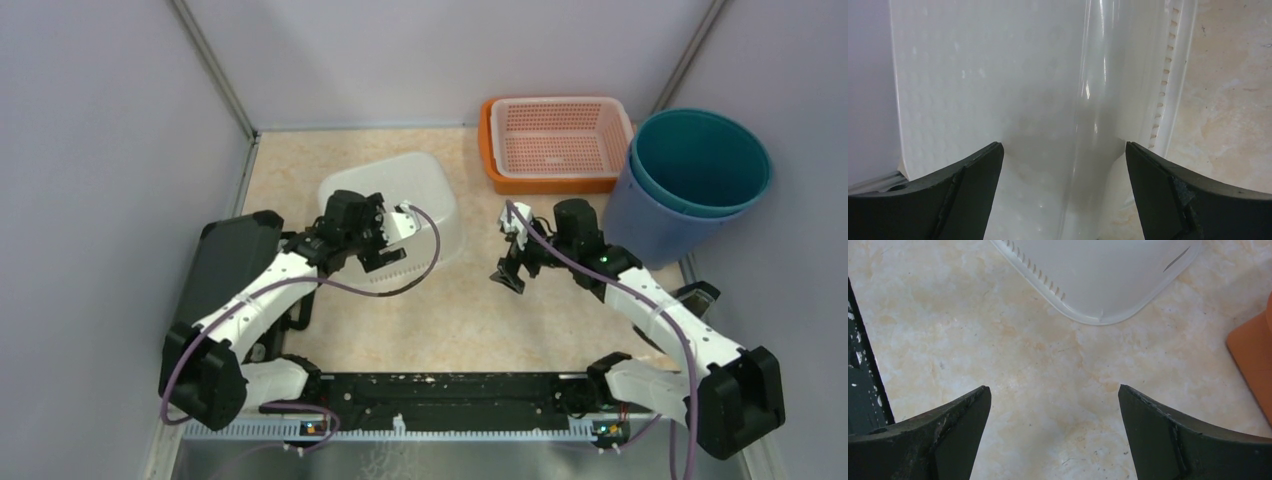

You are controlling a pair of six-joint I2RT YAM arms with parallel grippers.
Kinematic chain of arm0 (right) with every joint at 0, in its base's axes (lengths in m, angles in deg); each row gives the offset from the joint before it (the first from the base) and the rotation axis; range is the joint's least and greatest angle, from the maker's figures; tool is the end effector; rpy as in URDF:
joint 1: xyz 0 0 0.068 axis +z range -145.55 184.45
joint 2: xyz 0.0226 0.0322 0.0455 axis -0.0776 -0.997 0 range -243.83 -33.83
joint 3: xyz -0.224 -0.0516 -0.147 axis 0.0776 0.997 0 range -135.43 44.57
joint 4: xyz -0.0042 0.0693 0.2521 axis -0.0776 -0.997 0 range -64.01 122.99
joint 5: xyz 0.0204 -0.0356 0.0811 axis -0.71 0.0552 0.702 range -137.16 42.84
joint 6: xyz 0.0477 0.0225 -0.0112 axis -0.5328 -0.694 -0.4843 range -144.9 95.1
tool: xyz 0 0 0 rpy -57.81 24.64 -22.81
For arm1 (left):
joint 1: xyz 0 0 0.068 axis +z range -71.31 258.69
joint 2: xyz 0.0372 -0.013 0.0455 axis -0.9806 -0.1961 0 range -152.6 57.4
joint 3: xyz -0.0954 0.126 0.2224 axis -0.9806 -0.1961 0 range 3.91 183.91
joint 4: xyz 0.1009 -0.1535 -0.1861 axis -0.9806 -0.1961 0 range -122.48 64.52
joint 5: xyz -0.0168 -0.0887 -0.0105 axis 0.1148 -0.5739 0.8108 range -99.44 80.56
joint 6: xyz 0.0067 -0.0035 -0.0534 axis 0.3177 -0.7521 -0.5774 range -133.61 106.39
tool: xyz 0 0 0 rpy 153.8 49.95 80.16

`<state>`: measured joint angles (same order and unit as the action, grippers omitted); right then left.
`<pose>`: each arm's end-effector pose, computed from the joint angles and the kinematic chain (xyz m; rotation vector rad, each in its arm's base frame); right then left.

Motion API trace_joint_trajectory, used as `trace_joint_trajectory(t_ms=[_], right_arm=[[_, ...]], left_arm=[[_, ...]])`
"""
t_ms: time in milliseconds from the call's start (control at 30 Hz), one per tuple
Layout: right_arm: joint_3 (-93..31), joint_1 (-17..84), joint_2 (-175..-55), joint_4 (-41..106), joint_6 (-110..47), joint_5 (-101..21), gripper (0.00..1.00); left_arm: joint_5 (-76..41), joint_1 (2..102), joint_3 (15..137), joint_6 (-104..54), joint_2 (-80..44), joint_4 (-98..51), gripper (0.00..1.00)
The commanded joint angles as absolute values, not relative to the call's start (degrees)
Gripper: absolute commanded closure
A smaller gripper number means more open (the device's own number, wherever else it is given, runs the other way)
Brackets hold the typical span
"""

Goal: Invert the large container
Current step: Move the container to the corner of the board.

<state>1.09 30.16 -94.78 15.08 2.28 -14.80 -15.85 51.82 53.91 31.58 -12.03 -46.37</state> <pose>0.1976 0.1162 0.2678 -1.2261 1.7533 0.5998 0.2317 -0.1217 0.2650 1.3821 1.8001 0.0417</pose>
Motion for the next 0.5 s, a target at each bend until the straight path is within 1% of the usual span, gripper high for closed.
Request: trace_joint_trajectory(t_ms=[0,100,167,467], right_arm=[[2.51,30.64,-92.87,18.25,1.90,-15.07,0.01],[3.43,30.62,-92.08,19.13,2.12,-15.18,0.01],[3.82,30.58,-91.81,19.54,2.36,-15.17,0.01],[4.64,30.61,-90.67,20.20,2.45,-14.96,0.01]], left_arm=[[-22.75,52.14,58.66,32.18,-12.39,-47.43,0.01],[-28.99,51.96,60.10,34.26,-10.29,-52.03,0.01],[-28.84,51.55,59.25,34.56,-8.54,-52.60,0.01],[-12.50,50.41,53.89,36.53,-7.56,-51.16,0.01]])
